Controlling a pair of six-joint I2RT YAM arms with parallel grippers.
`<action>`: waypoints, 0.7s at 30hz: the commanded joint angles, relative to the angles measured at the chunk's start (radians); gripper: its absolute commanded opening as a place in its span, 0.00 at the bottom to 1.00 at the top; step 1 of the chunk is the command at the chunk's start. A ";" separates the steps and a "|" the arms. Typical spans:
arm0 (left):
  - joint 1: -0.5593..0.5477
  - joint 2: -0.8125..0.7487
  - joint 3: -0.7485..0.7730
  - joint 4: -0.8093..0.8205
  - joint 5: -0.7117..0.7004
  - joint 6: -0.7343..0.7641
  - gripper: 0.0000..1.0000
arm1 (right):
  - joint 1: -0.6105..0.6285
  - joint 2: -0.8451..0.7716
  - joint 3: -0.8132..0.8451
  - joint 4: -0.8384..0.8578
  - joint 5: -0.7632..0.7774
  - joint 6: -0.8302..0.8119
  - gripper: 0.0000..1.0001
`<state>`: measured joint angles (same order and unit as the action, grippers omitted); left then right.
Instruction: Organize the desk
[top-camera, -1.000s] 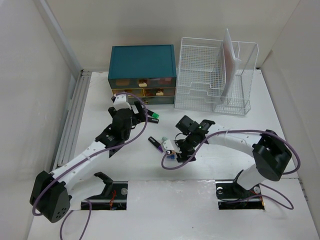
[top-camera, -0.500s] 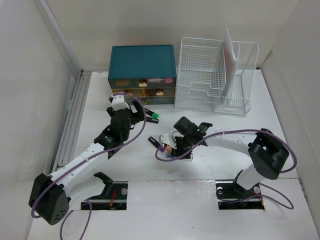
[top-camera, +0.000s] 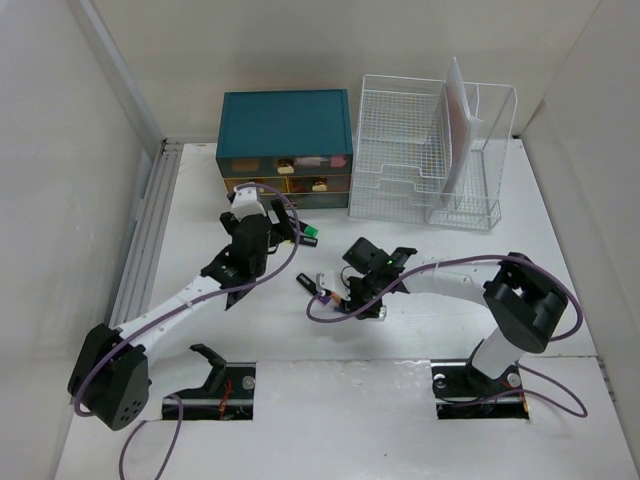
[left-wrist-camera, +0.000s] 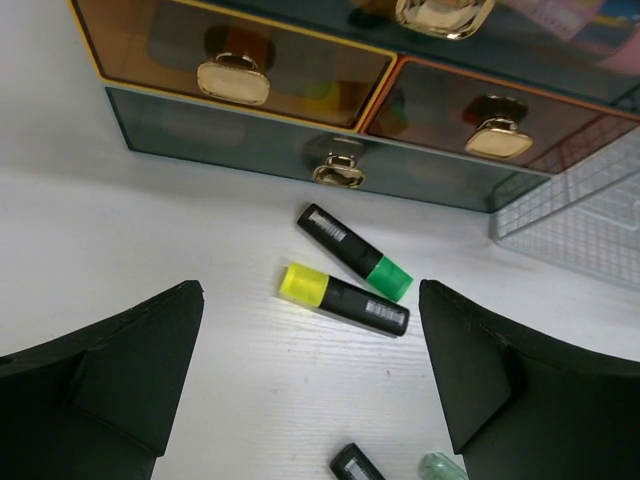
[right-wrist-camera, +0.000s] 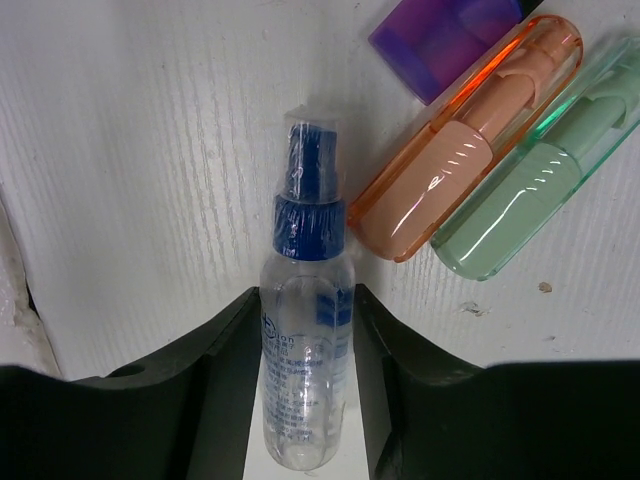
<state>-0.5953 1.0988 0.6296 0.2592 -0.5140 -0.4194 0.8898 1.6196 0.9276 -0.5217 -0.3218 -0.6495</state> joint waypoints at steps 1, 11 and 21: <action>0.037 0.025 0.048 0.066 -0.011 0.028 0.87 | 0.006 0.016 0.007 0.017 0.006 0.010 0.45; 0.112 0.067 0.094 0.114 0.055 0.019 0.84 | 0.006 0.013 0.039 -0.012 -0.016 0.010 0.03; 0.181 0.206 0.220 0.066 0.134 0.042 0.82 | 0.006 -0.130 0.148 -0.098 -0.028 0.060 0.00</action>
<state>-0.4290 1.2945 0.7975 0.3191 -0.4149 -0.3908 0.8898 1.5467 1.0039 -0.5926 -0.3157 -0.6186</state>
